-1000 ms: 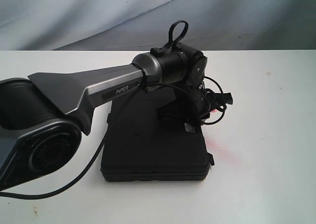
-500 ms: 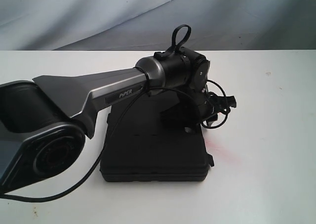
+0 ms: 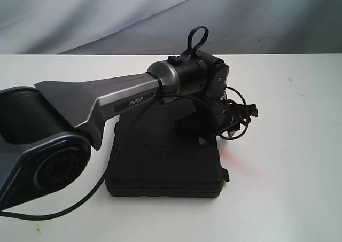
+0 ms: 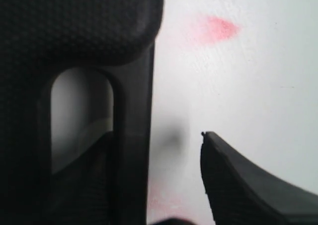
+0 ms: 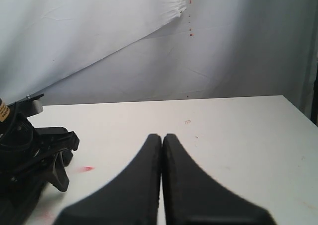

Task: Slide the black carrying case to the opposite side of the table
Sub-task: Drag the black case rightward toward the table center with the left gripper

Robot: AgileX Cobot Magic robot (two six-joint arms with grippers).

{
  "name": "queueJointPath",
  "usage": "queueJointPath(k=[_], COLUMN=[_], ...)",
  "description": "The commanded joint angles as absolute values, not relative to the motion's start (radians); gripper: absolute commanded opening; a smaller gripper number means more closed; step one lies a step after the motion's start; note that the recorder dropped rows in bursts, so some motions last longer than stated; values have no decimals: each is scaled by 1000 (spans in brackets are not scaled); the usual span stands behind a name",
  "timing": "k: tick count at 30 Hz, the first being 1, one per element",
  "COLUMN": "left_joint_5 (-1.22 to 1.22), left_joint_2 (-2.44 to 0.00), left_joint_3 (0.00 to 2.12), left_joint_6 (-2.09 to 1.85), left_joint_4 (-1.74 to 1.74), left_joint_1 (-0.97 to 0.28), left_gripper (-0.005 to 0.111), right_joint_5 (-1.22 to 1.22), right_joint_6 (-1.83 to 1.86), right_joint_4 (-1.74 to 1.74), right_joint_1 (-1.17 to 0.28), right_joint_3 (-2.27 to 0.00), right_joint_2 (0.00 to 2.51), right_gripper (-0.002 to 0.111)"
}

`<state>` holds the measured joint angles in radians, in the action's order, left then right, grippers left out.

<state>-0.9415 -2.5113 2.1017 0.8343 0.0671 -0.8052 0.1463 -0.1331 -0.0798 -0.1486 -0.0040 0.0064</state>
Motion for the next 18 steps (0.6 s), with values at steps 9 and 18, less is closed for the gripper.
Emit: queueJointPath(k=[9, 18], left_joint_5=[-988, -995], left_joint_2=[-2444, -2390], left_joint_3=[2099, 2099], left_joint_6=[833, 833], left_joint_4=[-6, -26], left_joint_1=[-807, -807], left_gripper=[50, 50], right_joint_5=[143, 143], right_joint_6=[-131, -131], right_joint_4=[-89, -89], right_joint_1=[-141, -141], right_joint_3=[0, 0], right_joint_2=[0, 0], right_gripper=[0, 0])
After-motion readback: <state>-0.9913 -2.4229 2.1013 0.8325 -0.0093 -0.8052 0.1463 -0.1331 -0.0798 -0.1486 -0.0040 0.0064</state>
